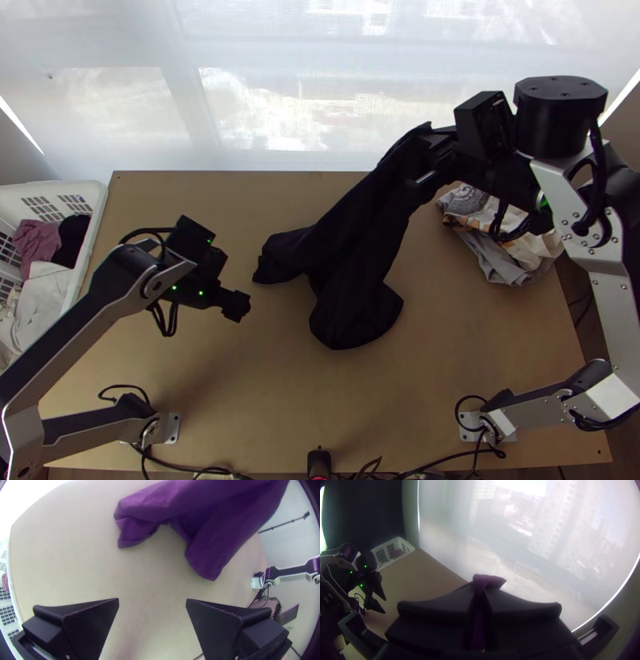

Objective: Fold the t-shirt

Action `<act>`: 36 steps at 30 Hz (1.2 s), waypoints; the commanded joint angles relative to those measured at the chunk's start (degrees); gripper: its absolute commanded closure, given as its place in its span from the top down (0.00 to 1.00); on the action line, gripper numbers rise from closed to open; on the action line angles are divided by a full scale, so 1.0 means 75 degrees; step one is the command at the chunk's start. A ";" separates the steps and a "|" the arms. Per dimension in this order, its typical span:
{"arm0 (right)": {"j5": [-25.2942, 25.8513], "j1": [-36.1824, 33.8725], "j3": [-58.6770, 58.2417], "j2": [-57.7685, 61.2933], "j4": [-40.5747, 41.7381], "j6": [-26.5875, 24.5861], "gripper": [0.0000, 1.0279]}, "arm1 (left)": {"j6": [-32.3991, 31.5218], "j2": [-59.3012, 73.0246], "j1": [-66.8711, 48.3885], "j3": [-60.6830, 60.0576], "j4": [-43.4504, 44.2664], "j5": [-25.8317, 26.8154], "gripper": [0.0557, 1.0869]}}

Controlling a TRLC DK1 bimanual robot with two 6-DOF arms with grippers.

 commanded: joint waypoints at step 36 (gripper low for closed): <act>0.0323 -0.0871 -0.0926 0.0311 0.0219 -0.0159 0.03 | 0.0247 0.3935 -0.3464 0.0571 0.3248 -0.1924 0.95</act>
